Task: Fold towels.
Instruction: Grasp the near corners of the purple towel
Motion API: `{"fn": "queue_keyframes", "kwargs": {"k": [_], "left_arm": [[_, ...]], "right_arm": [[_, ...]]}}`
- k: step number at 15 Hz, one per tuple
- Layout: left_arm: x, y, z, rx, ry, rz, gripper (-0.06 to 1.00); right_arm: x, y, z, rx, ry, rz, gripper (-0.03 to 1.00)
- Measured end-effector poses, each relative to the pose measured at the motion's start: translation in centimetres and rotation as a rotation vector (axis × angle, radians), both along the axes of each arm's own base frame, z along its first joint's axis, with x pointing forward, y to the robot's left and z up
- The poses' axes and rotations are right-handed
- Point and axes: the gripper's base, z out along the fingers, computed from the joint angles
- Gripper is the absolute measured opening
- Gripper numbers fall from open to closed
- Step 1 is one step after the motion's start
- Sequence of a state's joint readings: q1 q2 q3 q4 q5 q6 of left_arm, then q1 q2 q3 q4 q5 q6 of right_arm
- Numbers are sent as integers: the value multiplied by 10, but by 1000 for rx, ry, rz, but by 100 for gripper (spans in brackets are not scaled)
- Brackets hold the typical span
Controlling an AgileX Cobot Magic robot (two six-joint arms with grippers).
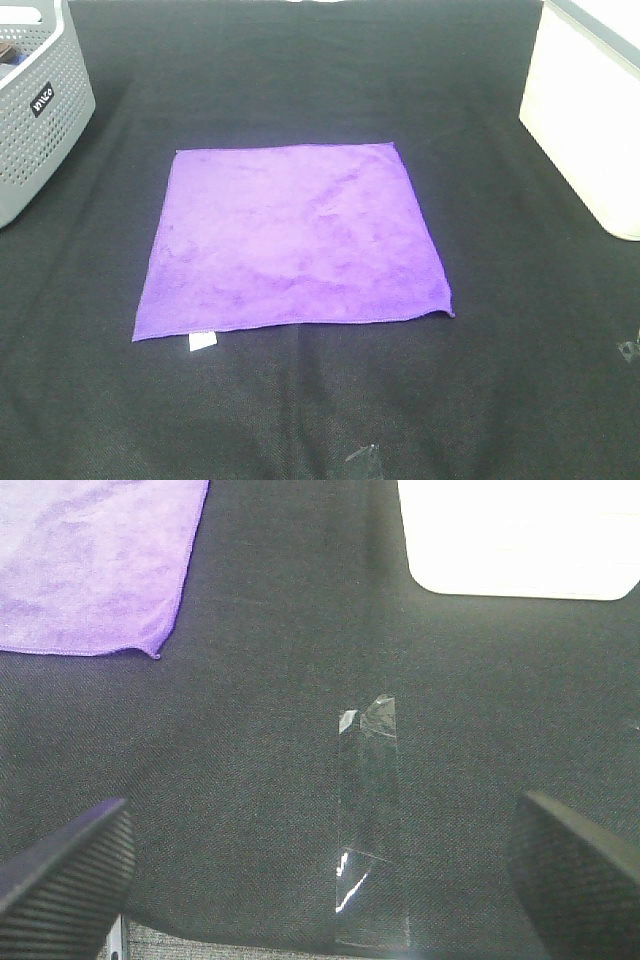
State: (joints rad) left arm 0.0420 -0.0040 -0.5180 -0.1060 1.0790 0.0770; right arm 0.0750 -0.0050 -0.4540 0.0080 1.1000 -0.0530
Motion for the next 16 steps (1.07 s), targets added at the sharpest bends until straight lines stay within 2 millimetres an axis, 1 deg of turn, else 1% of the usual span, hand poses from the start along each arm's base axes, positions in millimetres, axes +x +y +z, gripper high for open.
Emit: {"fn": "queue_keyframes", "kwargs": {"k": [16], "left_arm": [[0,0,0,-3,0,-1,99]], "right_arm": [[0,0,0,0,0,0,96]]}}
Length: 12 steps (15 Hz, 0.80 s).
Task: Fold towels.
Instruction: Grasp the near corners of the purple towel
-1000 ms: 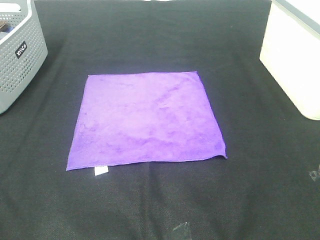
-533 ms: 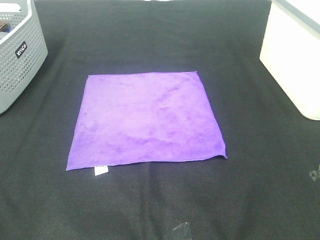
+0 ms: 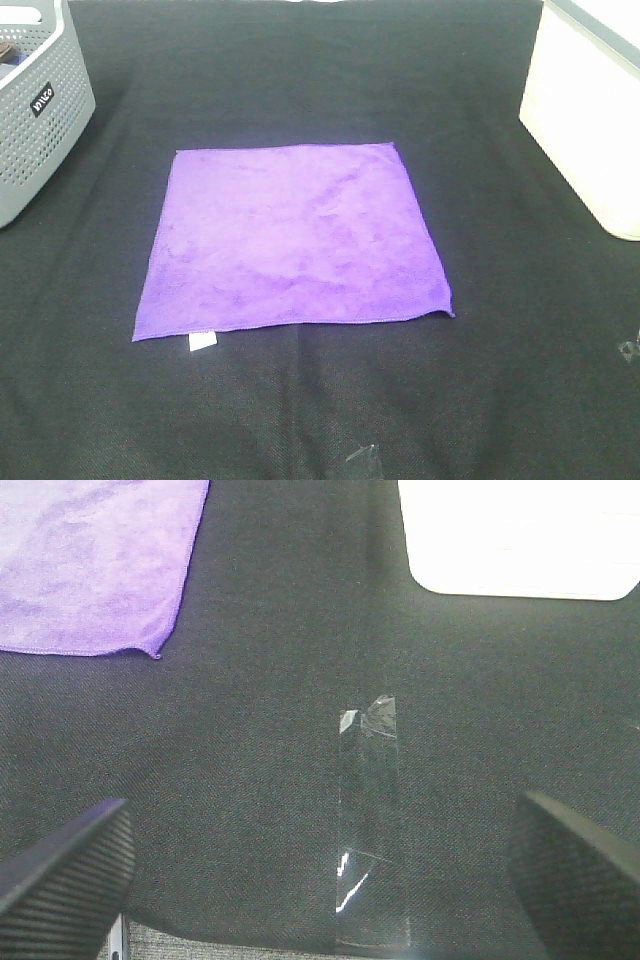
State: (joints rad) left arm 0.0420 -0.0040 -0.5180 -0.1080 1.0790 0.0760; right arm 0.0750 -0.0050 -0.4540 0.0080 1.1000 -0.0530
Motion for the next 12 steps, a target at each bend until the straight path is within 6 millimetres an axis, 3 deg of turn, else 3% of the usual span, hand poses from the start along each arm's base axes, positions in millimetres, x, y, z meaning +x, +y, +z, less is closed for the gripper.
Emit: {"fn": "queue_keyframes", "kwargs": {"k": [12], "left_arm": [[0,0,0,0,0,0,99]], "right_arm": [[0,0,0,0,0,0,96]]}}
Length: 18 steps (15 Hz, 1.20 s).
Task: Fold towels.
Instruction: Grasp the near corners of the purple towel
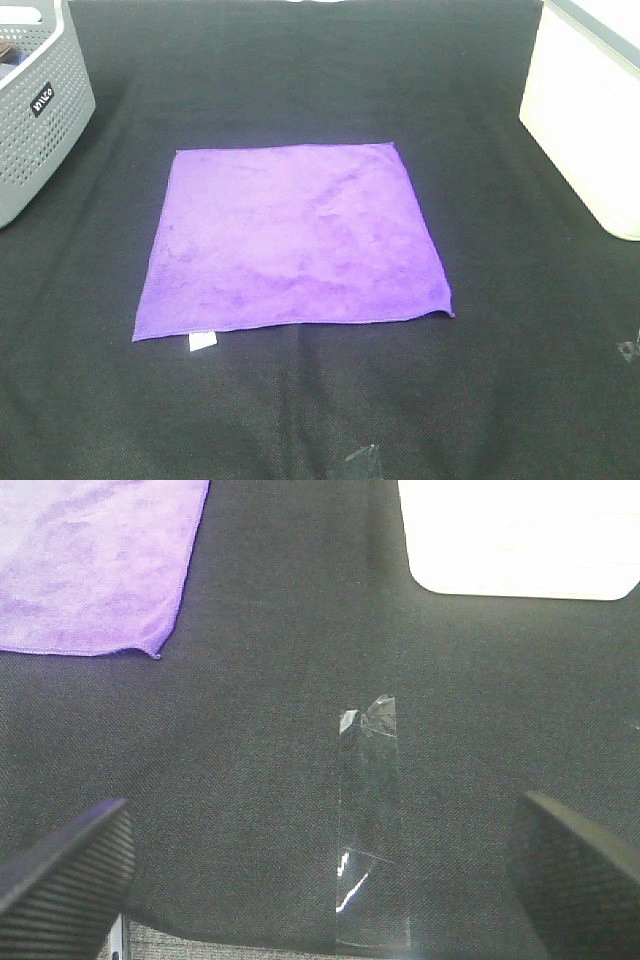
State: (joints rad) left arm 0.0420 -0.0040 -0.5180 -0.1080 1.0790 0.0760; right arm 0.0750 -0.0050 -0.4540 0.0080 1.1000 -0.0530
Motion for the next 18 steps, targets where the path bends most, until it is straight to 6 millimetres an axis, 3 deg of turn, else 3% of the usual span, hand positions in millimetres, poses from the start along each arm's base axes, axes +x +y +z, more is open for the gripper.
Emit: {"fn": "queue_keyframes", "kwargs": {"k": [9,11,13,15,18], "left_arm": [[0,0,0,-3,0,1,99],[6,0,7,-14,68,0,99],[41,2,47,-41,254,24,99],[94,6,56,-37,465,43,99],[156,5,28,-40,681,-20,99]], "right_arm": [[0,0,0,1,0,-1,96],[7,2,11,15,55,10,96],[53,13,54,78,250,48,96],[104,21,71,117,387,59,96],[177,36,43,155,563,156,96]]}}
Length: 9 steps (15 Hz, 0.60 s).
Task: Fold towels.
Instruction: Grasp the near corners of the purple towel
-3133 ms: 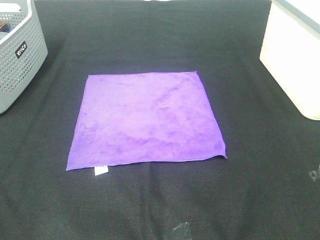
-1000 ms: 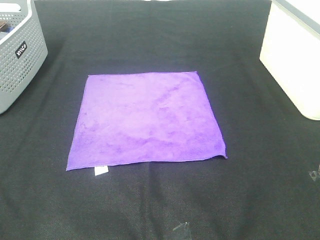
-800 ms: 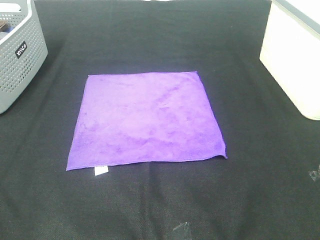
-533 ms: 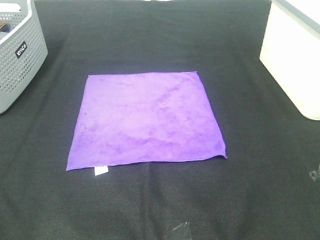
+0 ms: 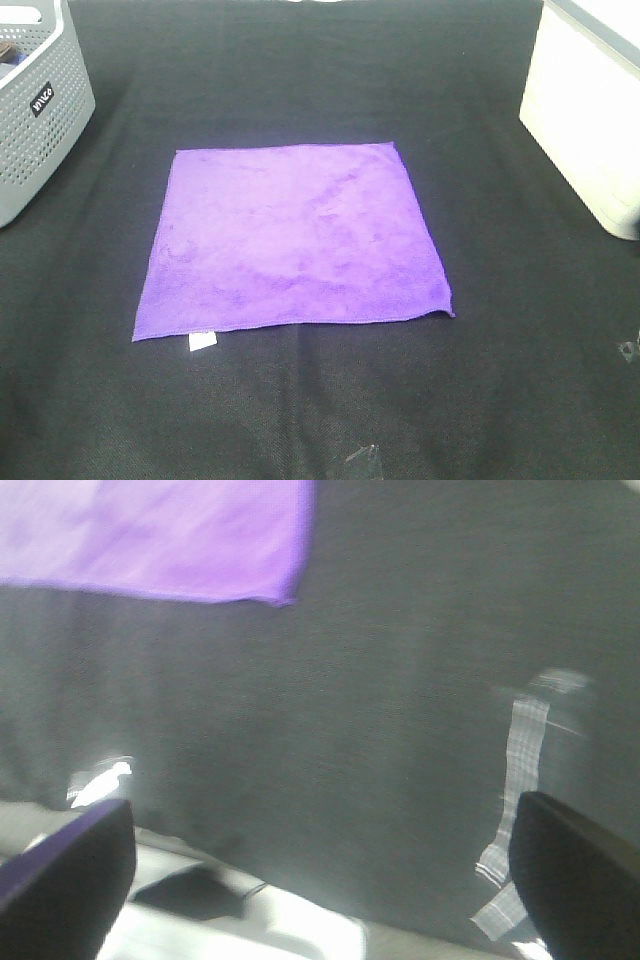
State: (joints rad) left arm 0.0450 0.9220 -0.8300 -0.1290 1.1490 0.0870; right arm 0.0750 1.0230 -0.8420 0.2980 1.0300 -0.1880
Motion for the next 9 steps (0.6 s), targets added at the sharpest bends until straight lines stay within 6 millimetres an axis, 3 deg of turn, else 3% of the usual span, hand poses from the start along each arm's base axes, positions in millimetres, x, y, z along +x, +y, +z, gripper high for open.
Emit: {"fn": "queue_keyframes", "kwargs": {"k": [2,4,6,9], "left_arm": [[42,-1,-28,-153,98,-41,99],[73,-2,-52,-297,111,-117,99],[89,-4,-67,-390,120,-154,99],[96,-3,-72,-386,92,-153,99]], "right_arm": [[49,16,-30,123,53,71,96],[79,26,-49,204,93,113,96],[102,32,-69,256,150,104,95],[113,37,-91,327,240,55,95]]}}
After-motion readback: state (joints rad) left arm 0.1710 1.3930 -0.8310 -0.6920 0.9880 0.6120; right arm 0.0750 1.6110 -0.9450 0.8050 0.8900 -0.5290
